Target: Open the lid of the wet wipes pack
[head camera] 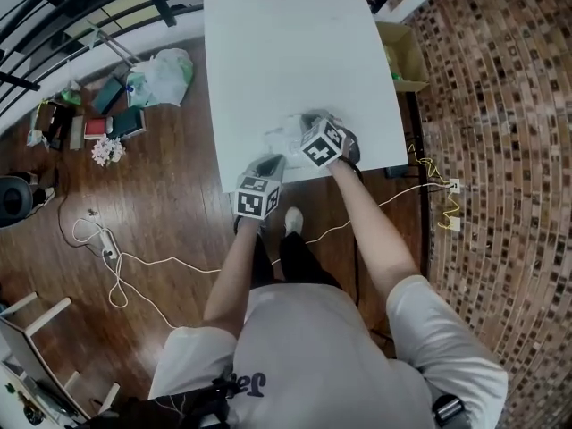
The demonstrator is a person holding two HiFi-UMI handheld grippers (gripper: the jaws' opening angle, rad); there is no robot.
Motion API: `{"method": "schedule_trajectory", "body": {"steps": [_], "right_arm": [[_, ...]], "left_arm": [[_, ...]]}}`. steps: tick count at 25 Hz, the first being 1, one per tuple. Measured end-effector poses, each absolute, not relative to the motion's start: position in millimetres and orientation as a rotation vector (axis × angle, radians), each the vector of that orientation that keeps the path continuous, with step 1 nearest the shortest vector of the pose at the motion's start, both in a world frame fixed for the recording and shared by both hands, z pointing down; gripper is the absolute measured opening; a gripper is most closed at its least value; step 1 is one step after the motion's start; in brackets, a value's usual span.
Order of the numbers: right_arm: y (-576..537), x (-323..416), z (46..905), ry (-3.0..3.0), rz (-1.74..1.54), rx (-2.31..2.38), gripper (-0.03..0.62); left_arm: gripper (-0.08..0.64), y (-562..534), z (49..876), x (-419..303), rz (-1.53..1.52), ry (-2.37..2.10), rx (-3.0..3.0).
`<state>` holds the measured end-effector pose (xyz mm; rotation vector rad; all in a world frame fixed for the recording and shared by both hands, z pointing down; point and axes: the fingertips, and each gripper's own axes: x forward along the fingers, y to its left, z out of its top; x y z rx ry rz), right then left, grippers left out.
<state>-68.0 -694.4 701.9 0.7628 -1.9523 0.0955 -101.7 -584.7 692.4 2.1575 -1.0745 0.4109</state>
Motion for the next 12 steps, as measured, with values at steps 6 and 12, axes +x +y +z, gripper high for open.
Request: {"method": "schedule_trajectory", "body": {"steps": [6, 12], "right_arm": [[-610.5, -32.6, 623.5, -2.088, 0.285, 1.303, -0.009], [-471.8, -13.3, 588.3, -2.145, 0.309, 1.345, -0.009]], "left_arm": [[0.015, -558.0, 667.1, -120.7, 0.444, -1.049, 2.232], [0.015, -512.6, 616.9, -114.9, 0.310, -1.020, 2.386]]}}
